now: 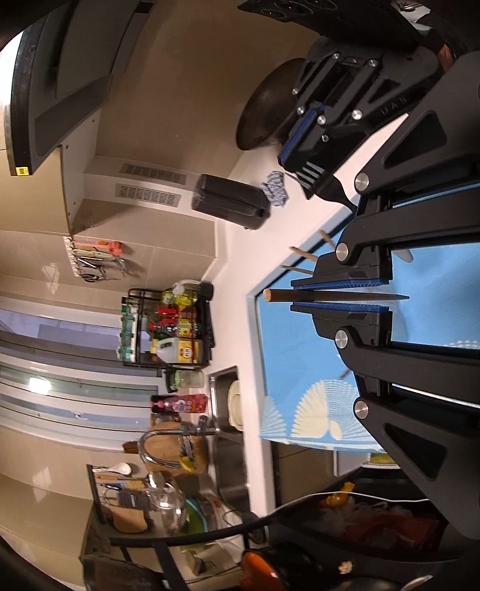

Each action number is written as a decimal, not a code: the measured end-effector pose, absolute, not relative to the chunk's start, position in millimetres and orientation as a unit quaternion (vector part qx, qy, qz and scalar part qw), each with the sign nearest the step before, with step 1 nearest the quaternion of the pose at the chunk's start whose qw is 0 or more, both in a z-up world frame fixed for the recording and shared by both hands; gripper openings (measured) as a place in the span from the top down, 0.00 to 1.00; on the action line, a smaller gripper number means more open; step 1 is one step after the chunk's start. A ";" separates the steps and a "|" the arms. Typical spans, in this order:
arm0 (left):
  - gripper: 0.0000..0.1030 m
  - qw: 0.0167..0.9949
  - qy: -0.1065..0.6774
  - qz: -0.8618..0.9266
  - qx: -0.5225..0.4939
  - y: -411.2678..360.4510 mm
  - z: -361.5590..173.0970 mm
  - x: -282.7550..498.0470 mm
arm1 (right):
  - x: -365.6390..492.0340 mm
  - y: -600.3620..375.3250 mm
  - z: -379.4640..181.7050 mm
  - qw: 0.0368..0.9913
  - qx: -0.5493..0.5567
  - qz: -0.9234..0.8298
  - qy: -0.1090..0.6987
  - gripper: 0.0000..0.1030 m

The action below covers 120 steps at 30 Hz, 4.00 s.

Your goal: Organize utensils

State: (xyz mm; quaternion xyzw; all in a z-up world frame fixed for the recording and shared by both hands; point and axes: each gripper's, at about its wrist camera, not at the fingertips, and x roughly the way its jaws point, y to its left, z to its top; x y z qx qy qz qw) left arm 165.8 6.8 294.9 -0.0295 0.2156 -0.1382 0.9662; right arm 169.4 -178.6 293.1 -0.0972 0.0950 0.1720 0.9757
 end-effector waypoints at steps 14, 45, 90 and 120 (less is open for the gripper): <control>0.94 0.968 0.224 -0.106 -0.031 10.5 278.7 247.8 | 260.3 -158.4 297.7 0.979 -0.095 0.154 0.090 0.99; 0.61 0.964 0.244 -0.102 -0.033 15.2 233.9 259.5 | 298.1 -156.3 245.1 0.975 -0.082 0.137 0.156 0.77; 0.07 0.970 0.237 0.004 -0.049 -15.6 90.7 100.9 | 155.7 -243.2 99.8 0.970 -0.008 0.078 0.229 0.05; 0.07 0.969 0.239 0.005 -0.059 -12.5 93.2 99.2 | 150.1 -241.2 103.1 0.975 -0.019 0.074 0.210 0.05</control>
